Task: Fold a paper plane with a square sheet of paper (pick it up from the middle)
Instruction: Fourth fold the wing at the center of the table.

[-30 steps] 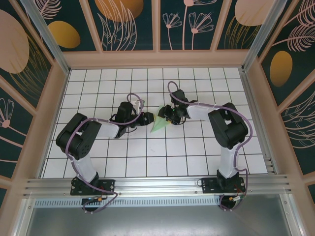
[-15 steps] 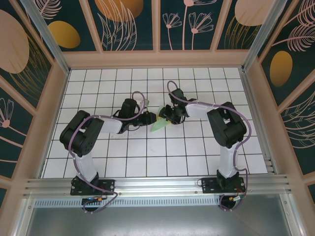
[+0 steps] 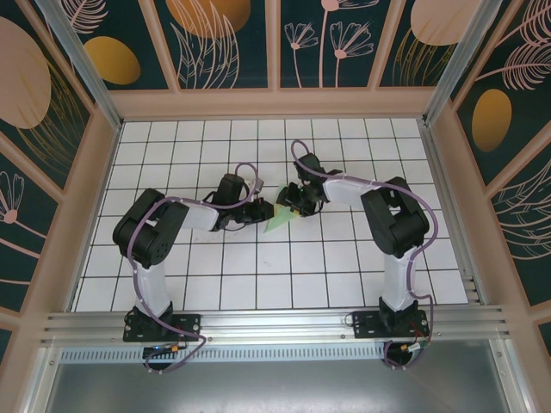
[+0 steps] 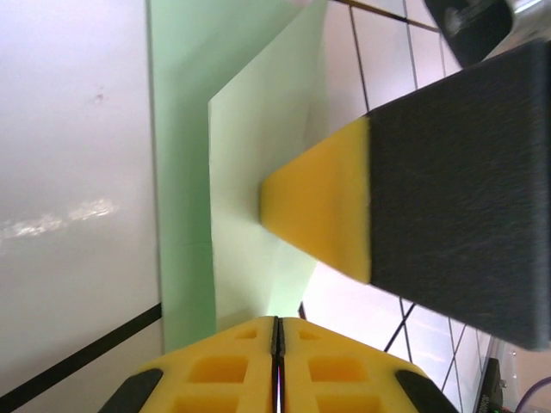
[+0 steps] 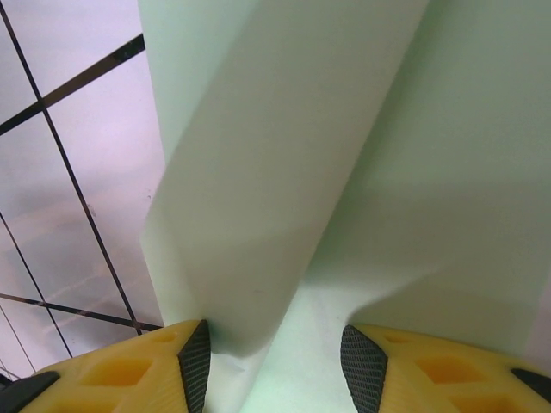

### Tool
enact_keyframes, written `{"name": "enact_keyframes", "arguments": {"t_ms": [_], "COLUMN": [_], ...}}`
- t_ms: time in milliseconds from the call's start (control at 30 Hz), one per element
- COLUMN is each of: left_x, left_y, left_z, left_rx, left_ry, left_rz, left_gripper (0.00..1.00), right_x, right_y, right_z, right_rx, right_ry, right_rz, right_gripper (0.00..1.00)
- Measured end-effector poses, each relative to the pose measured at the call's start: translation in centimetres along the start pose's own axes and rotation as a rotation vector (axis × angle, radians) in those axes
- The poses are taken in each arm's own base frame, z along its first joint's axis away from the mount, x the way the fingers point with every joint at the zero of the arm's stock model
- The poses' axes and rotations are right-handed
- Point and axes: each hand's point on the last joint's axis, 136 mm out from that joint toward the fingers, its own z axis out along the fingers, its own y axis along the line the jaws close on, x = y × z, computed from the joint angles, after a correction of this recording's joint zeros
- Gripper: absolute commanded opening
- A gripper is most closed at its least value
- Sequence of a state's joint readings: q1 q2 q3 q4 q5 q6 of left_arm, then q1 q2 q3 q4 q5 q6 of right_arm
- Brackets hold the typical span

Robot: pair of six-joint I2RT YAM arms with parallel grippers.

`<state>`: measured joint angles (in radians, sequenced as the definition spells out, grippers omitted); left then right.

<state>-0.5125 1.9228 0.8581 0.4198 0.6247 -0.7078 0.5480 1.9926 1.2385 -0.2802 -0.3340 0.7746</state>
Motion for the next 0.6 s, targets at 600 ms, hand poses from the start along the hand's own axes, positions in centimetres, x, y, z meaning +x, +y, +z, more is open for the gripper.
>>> {"name": "enact_keyframes", "arguments": {"t_ms": [600], "left_x": [-0.31], "left_y": [0.83], "left_z": [0.14], "left_rx": [-0.057], "left_ry": [0.002], "left_rz": [-0.003], "left_gripper": [0.12], "right_x": [-0.03], "right_y": [0.12], "right_z": [-0.25], "right_rx": [-0.038], "right_ry": [0.014], "right_rz": [0.001], "right_gripper": [0.50]}}
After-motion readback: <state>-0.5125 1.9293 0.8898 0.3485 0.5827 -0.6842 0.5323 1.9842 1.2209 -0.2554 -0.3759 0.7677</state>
